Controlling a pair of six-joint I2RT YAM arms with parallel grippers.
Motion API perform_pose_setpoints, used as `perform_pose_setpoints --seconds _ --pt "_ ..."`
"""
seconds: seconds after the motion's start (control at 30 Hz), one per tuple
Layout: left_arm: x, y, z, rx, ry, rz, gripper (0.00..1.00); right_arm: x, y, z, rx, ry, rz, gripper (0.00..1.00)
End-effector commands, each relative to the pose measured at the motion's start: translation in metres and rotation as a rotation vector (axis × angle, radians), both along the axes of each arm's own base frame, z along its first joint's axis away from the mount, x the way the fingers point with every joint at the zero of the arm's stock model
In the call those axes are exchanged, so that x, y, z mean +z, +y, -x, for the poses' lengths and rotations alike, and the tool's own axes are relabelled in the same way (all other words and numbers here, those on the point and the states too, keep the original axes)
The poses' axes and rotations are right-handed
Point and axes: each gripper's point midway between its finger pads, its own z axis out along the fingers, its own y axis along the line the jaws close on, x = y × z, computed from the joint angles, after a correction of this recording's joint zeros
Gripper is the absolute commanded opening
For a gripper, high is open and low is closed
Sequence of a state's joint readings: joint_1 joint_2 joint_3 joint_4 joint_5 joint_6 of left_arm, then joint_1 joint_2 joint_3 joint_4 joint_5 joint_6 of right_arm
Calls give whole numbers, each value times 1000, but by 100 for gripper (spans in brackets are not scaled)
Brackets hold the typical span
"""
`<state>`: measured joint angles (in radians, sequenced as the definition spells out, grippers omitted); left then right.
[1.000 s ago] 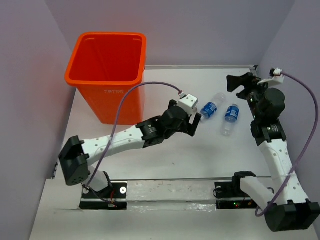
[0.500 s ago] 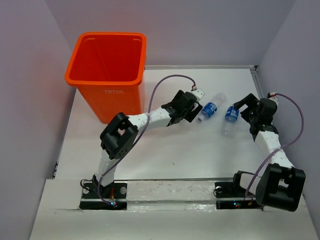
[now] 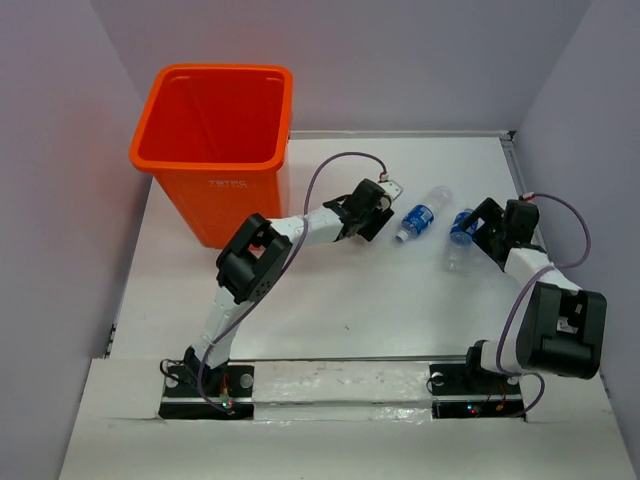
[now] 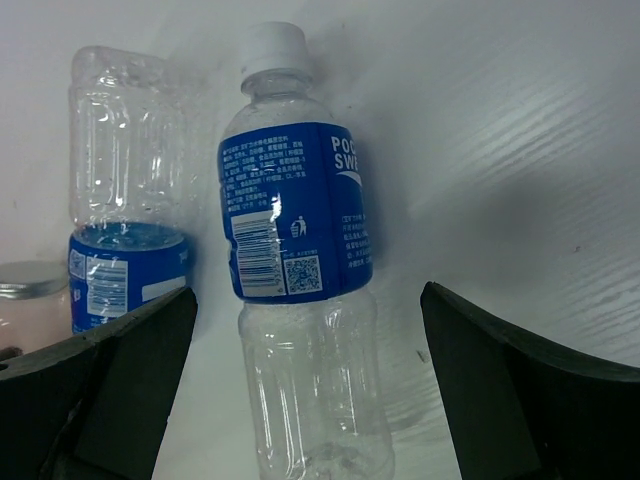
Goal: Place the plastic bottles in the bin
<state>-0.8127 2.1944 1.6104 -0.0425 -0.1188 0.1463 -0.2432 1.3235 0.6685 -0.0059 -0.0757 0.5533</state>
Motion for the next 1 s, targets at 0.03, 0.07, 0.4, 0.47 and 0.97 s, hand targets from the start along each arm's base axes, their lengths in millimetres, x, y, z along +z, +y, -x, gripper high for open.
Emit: perform_pose_setpoints --seconds 0.03,0.07,0.4,0.47,0.97 --pt "24 -9 17 -28 35 86 52 -4 -3 -22 34 -15 -3 100" --pt "45 -10 19 -25 8 119 52 -5 -3 -24 37 -16 -5 100" --pt "276 -14 80 -27 -289 453 52 -12 0 -27 36 -15 -34 66" --pt "341 1 95 -17 -368 567 52 -11 0 -24 21 -17 -36 53" --pt "475 264 45 593 -726 711 60 189 61 34 203 -537 -33 36"
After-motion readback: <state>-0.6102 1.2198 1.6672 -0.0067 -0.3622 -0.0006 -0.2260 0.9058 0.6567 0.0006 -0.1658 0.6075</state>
